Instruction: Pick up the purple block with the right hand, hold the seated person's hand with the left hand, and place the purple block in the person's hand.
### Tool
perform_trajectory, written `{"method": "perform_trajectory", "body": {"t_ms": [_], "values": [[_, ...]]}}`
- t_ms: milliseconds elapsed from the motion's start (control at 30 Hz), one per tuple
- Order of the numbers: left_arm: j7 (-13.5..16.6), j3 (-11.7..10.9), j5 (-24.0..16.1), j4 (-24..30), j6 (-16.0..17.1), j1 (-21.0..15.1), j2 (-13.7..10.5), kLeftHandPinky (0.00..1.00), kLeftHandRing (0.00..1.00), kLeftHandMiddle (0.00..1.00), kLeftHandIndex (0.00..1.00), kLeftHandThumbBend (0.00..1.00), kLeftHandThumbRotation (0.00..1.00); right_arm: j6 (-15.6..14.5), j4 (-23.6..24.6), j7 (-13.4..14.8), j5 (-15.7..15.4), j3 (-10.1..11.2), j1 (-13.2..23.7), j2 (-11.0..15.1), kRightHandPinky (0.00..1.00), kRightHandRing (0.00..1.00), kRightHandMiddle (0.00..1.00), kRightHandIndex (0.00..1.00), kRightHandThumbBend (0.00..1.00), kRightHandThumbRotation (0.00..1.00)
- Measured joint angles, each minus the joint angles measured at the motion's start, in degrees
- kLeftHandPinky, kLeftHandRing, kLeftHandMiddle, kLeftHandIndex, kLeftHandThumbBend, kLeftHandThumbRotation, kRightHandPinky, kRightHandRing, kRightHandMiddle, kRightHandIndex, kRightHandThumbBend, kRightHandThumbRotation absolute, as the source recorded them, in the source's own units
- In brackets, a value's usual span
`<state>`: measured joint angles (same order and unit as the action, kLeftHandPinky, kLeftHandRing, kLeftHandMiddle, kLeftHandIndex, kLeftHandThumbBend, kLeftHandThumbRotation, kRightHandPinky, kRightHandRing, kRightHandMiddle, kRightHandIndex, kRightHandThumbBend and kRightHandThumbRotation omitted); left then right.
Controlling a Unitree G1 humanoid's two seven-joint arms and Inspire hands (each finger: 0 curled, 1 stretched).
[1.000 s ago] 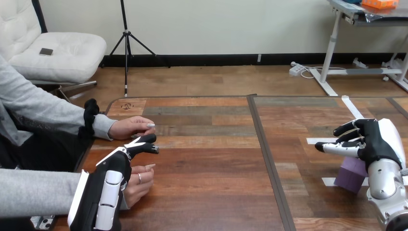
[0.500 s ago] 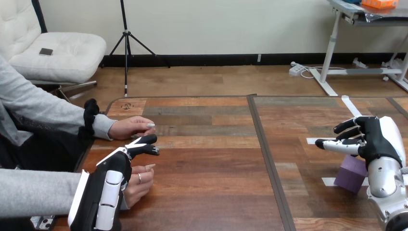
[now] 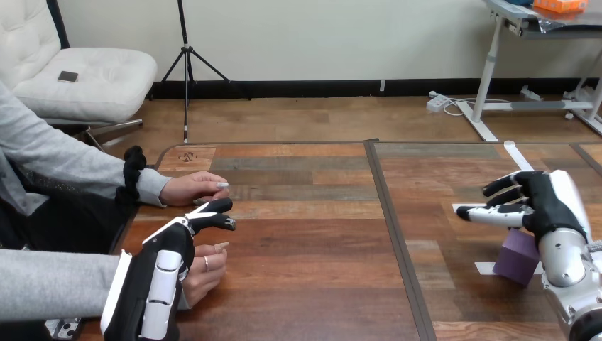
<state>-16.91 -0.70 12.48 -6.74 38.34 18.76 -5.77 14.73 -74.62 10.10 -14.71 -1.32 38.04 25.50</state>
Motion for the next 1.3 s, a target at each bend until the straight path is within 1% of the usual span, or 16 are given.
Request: {"method": "perform_trajectory", "body": {"t_ms": [167,267,500,567,833,933,1033,1100,1133,1167,1300], "values": [[-0.1,0.0,0.0,0.0,-0.2,-0.1,0.0,0.97,0.89,0.80,0.58,0.55,1.00,-0.3,0.0,-3.0,-0.3,-0.4,0.3,0.2,0.52,0.57,0.61,0.64,1.00,0.01],[-0.2,0.0,0.0,0.0,-0.3,-0.1,0.0,0.97,0.89,0.80,0.58,0.55,1.00,-0.6,0.2,-4.1,-1.0,-0.8,0.4,0.3,0.56,0.61,0.64,0.67,1.00,0.05],[-0.3,0.0,0.1,0.0,-0.3,-0.2,0.0,0.98,0.89,0.80,0.58,0.55,1.00,-0.7,0.2,-6.1,-1.6,-1.2,0.4,1.1,0.60,0.66,0.69,0.71,1.00,0.11],[-0.4,0.0,0.1,0.0,-0.2,-0.2,0.0,0.98,0.88,0.79,0.58,0.55,1.00,-0.7,0.3,-6.7,-1.7,-1.3,0.4,1.5,0.63,0.69,0.71,0.73,1.00,0.14],[-0.5,-0.1,0.1,0.0,-0.2,-0.2,0.0,0.98,0.88,0.79,0.58,0.55,1.00,-0.7,0.6,-9.9,-2.1,-1.6,0.4,3.4,0.66,0.74,0.76,0.77,1.00,0.20],[-0.5,-0.1,0.1,0.0,-0.2,-0.3,0.0,0.97,0.87,0.79,0.57,0.54,1.00,-0.7,0.6,-11.1,-2.1,-1.7,0.4,4.2,0.63,0.73,0.75,0.79,1.00,0.23],[-0.5,-0.2,0.1,0.0,-0.1,-0.3,0.0,0.97,0.87,0.79,0.57,0.53,1.00,-0.7,0.7,-12.1,-2.1,-1.9,0.4,5.0,0.45,0.57,0.64,0.79,1.00,0.26],[-0.5,-0.2,0.1,0.0,-0.1,-0.4,0.0,0.97,0.87,0.79,0.57,0.53,1.00,-0.7,0.7,-12.6,-2.1,-2.0,0.4,5.5,0.40,0.56,0.64,0.80,1.00,0.27],[-0.5,-0.2,0.1,0.0,-0.1,-0.4,0.0,0.97,0.87,0.78,0.57,0.54,1.00,-0.7,0.8,-12.8,-2.2,-2.1,0.4,5.7,0.39,0.55,0.64,0.80,1.00,0.28],[-0.5,-0.2,0.1,0.0,-0.1,-0.4,0.0,0.97,0.87,0.78,0.57,0.54,1.00,-0.7,0.8,-12.9,-2.2,-2.2,0.4,5.9,0.41,0.59,0.67,0.80,1.00,0.29],[-0.5,-0.2,0.2,0.0,-0.1,-0.5,0.0,0.96,0.86,0.78,0.57,0.54,1.00,-0.9,1.2,-13.9,-2.2,-2.3,0.4,6.8,0.44,0.65,0.72,0.81,1.00,0.29]]}}
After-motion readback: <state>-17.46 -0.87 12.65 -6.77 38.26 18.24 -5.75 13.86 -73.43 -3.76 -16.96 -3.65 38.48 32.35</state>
